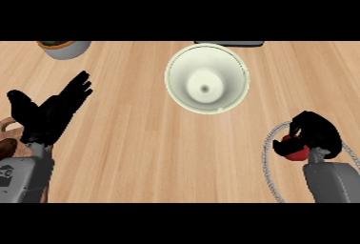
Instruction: Pick the tomato from the placemat and place it in the bowl
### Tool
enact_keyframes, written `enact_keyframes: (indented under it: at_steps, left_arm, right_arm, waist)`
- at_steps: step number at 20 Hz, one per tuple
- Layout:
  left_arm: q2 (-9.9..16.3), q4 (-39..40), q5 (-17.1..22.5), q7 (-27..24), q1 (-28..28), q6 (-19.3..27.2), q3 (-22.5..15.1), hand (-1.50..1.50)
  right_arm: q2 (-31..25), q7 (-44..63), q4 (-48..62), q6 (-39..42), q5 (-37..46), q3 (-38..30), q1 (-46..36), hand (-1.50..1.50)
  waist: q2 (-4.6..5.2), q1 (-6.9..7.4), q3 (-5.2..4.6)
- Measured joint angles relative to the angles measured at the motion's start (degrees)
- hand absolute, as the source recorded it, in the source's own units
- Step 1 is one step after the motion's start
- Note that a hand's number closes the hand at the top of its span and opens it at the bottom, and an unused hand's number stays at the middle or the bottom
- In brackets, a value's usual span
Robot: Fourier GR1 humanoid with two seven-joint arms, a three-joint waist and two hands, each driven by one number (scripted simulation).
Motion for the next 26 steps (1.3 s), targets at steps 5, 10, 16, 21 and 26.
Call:
enact_keyframes:
  at_steps: [5,10,16,21,26]
  left_arm:
    - [-0.57,-0.08,-0.40,-0.35,0.42,0.10,-0.62,0.00]
    - [-0.37,-0.47,-0.33,0.46,0.23,0.53,-0.03,0.00]
    - [-0.50,-1.81,-0.56,1.00,1.46,0.69,0.47,0.00]
    - [-0.36,-3.41,-0.35,1.77,2.53,0.27,1.16,0.00]
    - [-1.12,-3.67,-1.50,1.20,3.18,0.51,0.94,0.00]
  right_arm:
    - [-9.90,-22.73,0.01,6.65,-5.33,3.74,-2.66,1.50]
    - [-20.57,-42.78,3.15,10.38,-10.48,1.65,-7.38,1.50]
    - [-29.02,-54.39,3.98,15.42,-14.11,-2.24,-12.86,1.50]
    - [-32.29,-55.73,-0.30,20.45,-16.88,-5.53,-16.13,1.50]
    - [-29.96,-50.26,-3.82,26.79,-20.42,-6.76,-21.97,1.50]
  waist:
    - [0.15,0.31,0.10]
    - [0.07,-0.44,0.00]
    - [-0.20,-1.39,-0.12]
    - [-0.33,-1.81,-0.17]
    - [-0.36,-1.78,-0.19]
